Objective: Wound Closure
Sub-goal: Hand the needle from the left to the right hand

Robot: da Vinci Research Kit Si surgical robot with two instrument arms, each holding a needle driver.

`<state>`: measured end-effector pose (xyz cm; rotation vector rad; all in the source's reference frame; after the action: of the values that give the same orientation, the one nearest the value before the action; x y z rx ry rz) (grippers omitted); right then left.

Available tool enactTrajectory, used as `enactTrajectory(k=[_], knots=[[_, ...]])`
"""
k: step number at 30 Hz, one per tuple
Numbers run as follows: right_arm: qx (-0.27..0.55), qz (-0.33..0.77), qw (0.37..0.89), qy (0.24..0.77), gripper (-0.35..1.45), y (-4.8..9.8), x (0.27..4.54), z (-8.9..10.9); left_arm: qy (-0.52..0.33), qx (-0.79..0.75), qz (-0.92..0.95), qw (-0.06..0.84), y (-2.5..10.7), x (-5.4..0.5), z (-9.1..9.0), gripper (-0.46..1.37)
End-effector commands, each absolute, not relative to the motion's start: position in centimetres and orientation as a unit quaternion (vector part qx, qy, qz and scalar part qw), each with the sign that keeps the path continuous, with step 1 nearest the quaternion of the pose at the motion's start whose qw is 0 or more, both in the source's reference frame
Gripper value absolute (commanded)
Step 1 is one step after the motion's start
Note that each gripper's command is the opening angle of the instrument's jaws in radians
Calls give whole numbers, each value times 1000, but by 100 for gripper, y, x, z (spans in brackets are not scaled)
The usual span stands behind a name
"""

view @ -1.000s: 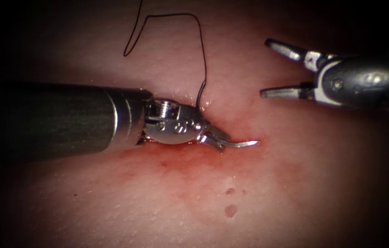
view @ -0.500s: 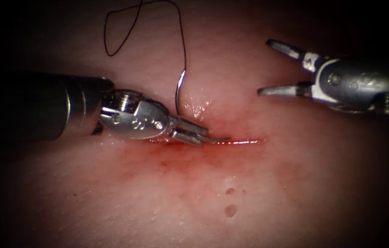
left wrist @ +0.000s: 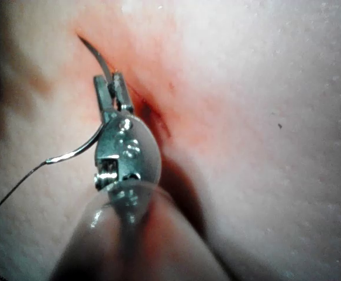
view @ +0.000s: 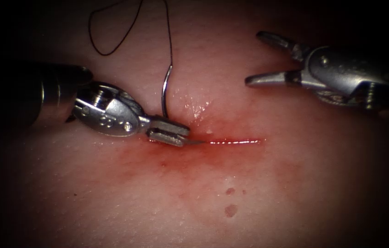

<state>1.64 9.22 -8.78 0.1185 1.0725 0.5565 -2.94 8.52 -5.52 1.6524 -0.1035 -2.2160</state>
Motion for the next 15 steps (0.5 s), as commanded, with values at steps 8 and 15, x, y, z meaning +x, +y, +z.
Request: enactTrajectory(k=[8,15], knots=[[141,336,778,511,112,919,165,-874,-89,605,-758,228,852,-296,-554,-35],[200,357,748,523,110,919,164,-868,-123,621,-734,245,849,-301,-561,-35]])
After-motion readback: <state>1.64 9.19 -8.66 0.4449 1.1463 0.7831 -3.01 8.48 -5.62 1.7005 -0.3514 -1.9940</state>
